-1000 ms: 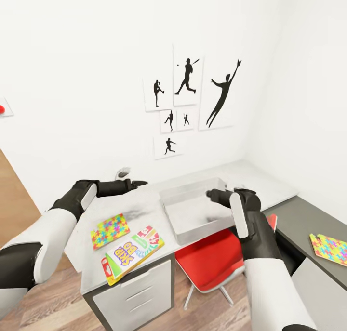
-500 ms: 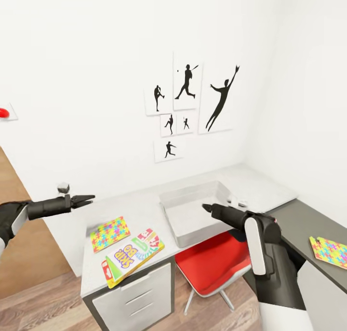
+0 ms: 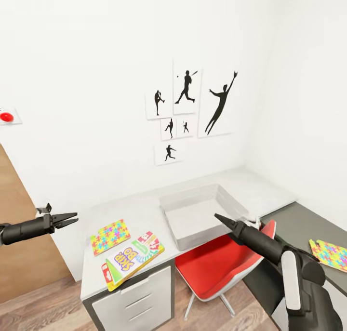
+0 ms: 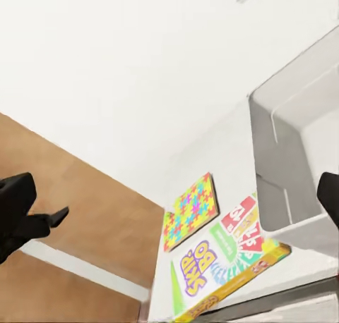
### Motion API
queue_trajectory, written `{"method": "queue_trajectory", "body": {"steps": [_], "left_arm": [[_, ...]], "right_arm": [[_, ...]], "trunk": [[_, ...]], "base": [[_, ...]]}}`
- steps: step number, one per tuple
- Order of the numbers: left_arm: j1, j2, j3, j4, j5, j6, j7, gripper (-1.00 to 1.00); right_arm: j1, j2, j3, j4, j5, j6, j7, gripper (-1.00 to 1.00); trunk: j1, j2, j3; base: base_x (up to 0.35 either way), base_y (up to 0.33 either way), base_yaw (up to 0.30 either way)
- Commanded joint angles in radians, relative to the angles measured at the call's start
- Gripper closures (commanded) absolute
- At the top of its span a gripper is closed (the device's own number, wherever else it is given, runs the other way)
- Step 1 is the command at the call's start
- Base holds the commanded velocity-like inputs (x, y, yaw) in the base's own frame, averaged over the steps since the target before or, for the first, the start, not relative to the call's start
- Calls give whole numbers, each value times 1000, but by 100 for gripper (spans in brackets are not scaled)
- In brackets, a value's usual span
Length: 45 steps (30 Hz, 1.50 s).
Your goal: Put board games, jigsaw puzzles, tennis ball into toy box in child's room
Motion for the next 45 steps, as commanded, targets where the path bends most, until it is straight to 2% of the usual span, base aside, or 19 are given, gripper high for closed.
{"method": "queue_trajectory", "body": {"steps": [1, 2, 4, 11, 16, 25, 45], "left_arm": [[0, 1, 6, 7, 0, 2, -4, -100], [1, 1, 17, 16, 9, -9, -4, -100], [1, 1, 31, 23, 21, -16, -4, -100], [3, -6, 57, 32, 46, -29, -4, -100], [3, -6, 65, 33, 49, -34, -4, -100], [3, -6, 67, 33, 51, -38, -4, -100], [3, -7, 67, 32, 52, -38, -4, -100]], "right_arm": [[5, -2, -14, 0, 4, -2, 45, -100], [15, -11, -29, -1, 5, -10, 103, -100], [21, -21, -39, 0, 5, -15, 141, -100], [30, -40, -50, 1, 5, -26, 200, -100], [32, -39, -49, 2, 12, -42, 209, -100], [32, -35, -47, 6, 21, -117, 208, -100], [32, -29, -48, 15, 25, -133, 202, -100]], "trunk": [[1, -2, -1], [1, -2, 1], [1, -2, 4], [1, -2, 16], [1, -2, 23], [1, -2, 27], [1, -2, 27]], "base": [[0, 0, 0], [0, 0, 0], [0, 0, 0], [0, 0, 0], [0, 0, 0], [0, 0, 0], [0, 0, 0]]}}
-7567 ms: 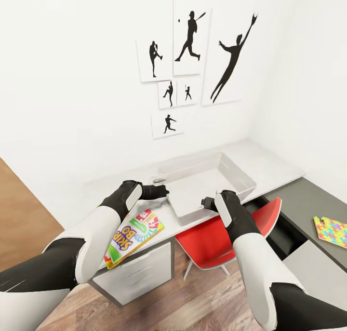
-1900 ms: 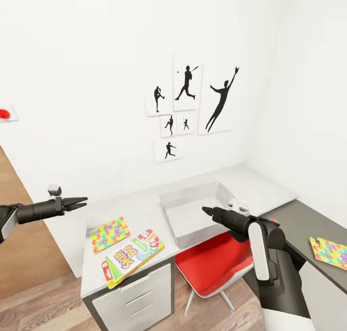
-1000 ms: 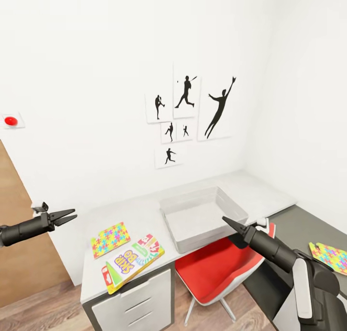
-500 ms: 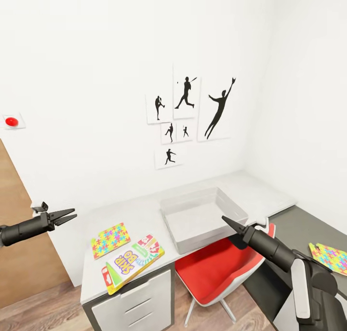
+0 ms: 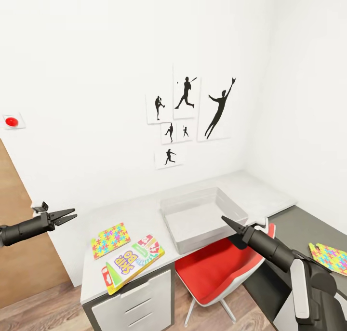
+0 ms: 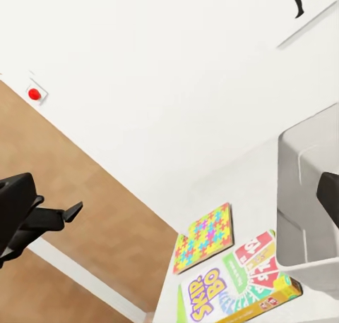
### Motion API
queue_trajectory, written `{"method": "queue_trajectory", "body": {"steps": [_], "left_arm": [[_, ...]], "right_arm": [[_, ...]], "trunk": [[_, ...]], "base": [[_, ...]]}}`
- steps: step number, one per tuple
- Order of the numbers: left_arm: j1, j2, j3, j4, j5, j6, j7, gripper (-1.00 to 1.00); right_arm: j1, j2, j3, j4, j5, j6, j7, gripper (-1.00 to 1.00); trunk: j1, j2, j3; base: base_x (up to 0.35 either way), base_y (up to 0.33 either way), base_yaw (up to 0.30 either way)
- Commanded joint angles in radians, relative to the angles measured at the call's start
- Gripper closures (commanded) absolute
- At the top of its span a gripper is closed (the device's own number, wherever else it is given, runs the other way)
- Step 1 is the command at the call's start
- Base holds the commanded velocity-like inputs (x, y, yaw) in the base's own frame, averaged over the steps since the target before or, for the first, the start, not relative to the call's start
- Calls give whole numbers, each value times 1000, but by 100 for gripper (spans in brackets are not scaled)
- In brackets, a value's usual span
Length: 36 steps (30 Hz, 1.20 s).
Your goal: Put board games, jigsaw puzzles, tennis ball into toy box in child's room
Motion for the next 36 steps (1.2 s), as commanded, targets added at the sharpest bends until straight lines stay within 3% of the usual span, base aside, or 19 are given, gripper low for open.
{"method": "queue_trajectory", "body": {"steps": [1, 15, 36], "left_arm": [[-1, 0, -1, 0, 1, 11, -4, -100], [-1, 0, -1, 0, 1, 11, -4, -100], [-1, 1, 1, 0, 1, 8, -4, -100]], "right_arm": [[-1, 1, -2, 0, -1, 5, 1, -100], [-1, 2, -1, 3, -5, 5, -38, -100], [-1, 3, 0, 16, -4, 3, -39, -100]], "trunk": [[1, -2, -2], [1, -2, 1], [1, -2, 15]], "base": [[0, 0, 0], [-16, 0, -162], [-186, 0, -274]]}}
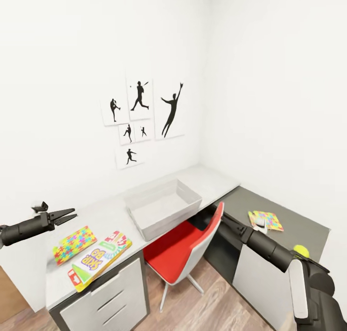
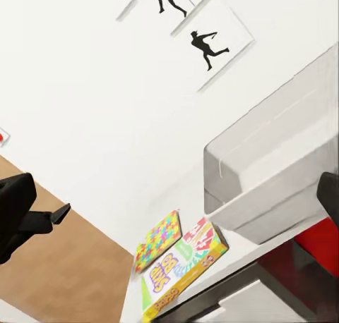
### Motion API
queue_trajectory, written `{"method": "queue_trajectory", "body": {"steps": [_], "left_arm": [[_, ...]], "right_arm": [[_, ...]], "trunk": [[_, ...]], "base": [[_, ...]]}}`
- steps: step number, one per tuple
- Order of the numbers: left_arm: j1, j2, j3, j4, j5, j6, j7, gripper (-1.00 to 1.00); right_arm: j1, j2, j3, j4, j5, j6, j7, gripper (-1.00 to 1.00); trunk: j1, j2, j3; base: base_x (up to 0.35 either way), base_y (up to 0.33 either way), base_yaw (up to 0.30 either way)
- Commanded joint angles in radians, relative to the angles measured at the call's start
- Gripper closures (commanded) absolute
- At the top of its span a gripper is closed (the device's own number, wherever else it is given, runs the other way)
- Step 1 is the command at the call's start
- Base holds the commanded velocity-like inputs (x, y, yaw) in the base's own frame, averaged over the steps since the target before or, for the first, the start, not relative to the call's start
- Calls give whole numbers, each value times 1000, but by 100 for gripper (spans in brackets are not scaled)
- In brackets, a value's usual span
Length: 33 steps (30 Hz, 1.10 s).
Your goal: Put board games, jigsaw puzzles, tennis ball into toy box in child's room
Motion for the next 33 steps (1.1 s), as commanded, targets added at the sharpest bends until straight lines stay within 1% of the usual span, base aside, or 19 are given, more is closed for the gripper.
{"method": "queue_trajectory", "body": {"steps": [1, 6, 12, 21, 33], "left_arm": [[0, 1, -1, 0, 1, 11, -4, -100], [0, 1, 0, 0, 1, 10, -4, -100], [0, 1, 0, 0, 1, 9, -4, -100], [0, 2, 0, 0, 1, 8, -4, -100], [0, 2, 0, 0, 1, 7, -4, -100]], "right_arm": [[-1, 1, -2, 1, 0, 5, 3, -100], [-1, 1, -1, 2, -1, 1, 3, -100], [-1, 0, -2, 3, -3, -22, 3, -100], [-1, 0, -2, 3, -3, -28, 4, -100], [-1, 0, -3, 3, -3, -29, 5, -100]], "trunk": [[0, -1, 0], [0, -1, 4], [0, -1, 9], [0, -1, 17], [0, -1, 27]], "base": [[-255, 0, -274], [-239, 0, -274], [-219, 0, -274], [-234, 30, -273], [-57, 9, -268]]}}
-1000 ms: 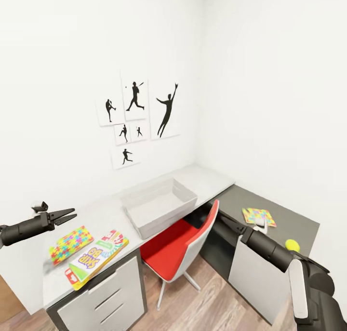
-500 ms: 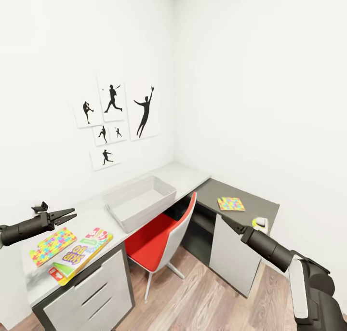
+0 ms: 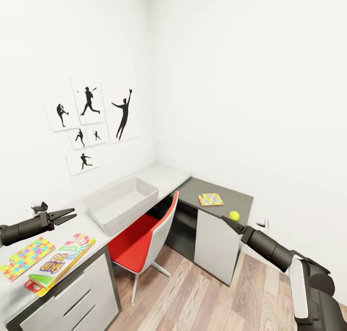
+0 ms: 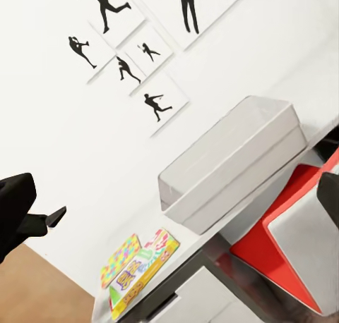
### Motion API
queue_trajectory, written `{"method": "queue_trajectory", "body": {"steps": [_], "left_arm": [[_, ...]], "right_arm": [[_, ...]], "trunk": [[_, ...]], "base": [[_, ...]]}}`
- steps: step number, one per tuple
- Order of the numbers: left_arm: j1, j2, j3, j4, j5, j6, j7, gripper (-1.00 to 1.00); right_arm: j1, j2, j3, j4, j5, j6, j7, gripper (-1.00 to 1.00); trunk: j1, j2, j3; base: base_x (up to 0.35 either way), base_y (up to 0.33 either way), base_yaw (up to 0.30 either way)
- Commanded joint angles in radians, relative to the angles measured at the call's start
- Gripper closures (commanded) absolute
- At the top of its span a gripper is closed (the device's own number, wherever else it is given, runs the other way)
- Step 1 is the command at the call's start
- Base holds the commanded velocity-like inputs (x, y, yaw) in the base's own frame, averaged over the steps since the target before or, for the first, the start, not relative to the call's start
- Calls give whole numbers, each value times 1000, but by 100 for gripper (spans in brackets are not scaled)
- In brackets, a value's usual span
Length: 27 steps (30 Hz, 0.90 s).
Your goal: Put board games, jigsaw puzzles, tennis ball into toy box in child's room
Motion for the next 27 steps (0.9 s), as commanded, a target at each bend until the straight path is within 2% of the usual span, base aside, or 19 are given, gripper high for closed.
{"method": "queue_trajectory", "body": {"steps": [1, 27], "left_arm": [[0, 0, -1, 0, 1, 10, -4, -100], [0, 1, -1, 0, 1, 10, -4, -100]], "right_arm": [[-1, 1, -2, 0, -1, 5, 3, -100], [-1, 1, -2, 0, -4, 5, 4, -100]], "trunk": [[0, -1, 0], [0, -1, 23]], "base": [[-8, 1, -265], [-1, 5, -261]]}}
